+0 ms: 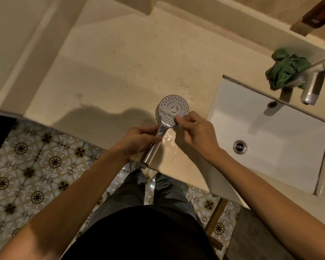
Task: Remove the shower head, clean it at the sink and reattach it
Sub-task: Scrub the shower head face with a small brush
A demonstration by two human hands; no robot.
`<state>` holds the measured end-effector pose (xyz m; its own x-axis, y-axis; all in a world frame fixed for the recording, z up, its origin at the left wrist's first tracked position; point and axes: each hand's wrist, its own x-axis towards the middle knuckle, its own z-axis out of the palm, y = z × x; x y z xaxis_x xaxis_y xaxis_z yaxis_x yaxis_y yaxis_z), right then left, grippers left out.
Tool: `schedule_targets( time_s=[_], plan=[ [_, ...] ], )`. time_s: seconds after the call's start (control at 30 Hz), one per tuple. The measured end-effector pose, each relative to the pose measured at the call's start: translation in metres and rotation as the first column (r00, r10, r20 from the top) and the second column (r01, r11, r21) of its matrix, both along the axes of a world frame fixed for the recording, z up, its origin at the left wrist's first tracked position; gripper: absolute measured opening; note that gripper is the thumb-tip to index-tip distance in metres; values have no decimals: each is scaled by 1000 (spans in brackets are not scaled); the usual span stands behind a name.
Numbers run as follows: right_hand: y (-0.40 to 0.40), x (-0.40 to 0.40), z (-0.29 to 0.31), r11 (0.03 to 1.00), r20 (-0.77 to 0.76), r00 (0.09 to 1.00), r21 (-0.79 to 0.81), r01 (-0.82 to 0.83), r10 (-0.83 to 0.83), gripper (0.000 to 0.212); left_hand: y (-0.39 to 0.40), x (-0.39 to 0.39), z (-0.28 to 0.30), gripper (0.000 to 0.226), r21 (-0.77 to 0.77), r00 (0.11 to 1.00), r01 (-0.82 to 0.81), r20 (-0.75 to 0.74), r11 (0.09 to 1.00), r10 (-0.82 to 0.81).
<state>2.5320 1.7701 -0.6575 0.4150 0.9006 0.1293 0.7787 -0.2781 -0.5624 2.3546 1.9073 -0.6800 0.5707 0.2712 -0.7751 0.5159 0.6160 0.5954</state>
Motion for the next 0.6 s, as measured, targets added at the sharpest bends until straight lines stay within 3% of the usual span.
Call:
schedule_targets(
  time_s=[0.03,0.13,0.23,0.33,0.47,0.57,0.6],
  plan=[
    [-1,2,0,1000,27,999,-2,-31,31,25,0,0,1,37,-10,1000,-1,4,1000,1],
    [-1,11,-2,993,25,993,25,119,-119,26,1,-1,0,39,-21,1000,-8,21,1000,9],
    [-4,10,-2,1000,78,997,21,-22,20,25,1,-2,1,39,-46,999,-21,30,999,22],
    [-4,9,0,997,43,997,28,69,-71,31,1,-2,0,41,-58,999,-40,24,998,41],
    [-3,4,4,995,111,988,5,-104,103,32,0,-2,0,41,-90,997,-64,38,994,68],
    [-1,19,1,995,120,988,44,89,-94,33,2,2,1,43,-84,996,-79,45,993,82],
    [-2,17,1,997,123,990,35,67,-71,32,2,2,0,43,-79,995,-85,36,993,88]
  ],
)
